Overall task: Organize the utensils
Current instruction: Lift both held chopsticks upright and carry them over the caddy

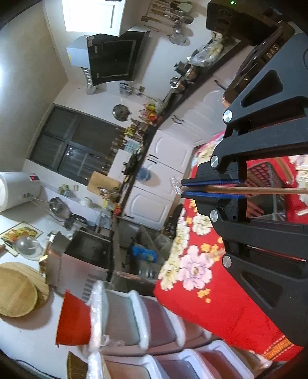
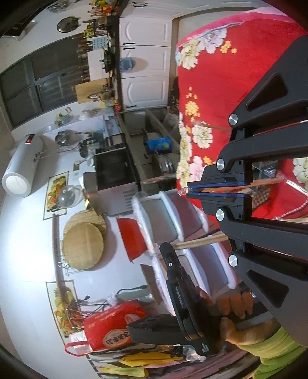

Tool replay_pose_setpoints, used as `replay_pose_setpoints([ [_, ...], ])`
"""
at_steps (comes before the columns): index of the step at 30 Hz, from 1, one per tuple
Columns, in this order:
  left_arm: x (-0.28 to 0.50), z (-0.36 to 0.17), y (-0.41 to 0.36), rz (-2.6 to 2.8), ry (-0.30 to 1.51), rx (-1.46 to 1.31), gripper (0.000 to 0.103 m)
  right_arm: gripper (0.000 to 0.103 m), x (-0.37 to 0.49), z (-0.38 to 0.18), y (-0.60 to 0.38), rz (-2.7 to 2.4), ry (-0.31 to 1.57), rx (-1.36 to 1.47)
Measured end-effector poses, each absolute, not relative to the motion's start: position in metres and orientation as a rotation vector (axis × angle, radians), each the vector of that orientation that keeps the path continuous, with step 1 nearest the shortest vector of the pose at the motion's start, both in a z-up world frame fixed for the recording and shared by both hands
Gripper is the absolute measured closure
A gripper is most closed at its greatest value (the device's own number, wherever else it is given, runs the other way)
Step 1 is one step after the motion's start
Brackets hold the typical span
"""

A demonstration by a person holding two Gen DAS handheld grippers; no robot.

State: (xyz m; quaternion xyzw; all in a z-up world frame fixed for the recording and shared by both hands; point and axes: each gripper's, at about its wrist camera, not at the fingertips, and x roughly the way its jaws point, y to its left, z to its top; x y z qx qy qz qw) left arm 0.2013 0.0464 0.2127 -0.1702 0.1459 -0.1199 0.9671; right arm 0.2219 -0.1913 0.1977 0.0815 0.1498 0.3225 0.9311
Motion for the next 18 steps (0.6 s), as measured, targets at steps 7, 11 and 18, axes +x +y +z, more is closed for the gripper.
replay_pose_setpoints([
  [7,0.217,0.227,0.035,-0.224,0.245,-0.335,0.102,0.099,0.232,0.212,-0.194,0.648,0.267,0.175],
  [11,0.226,0.231,0.03,-0.208,0.228,-0.329,0.102,0.099,0.24,0.218,-0.196,0.638,0.251,0.181],
  [18,0.248,0.224,0.034,-0.173,0.221,-0.377,0.102,0.099,0.253,0.222,-0.204,0.614,0.235,0.206],
])
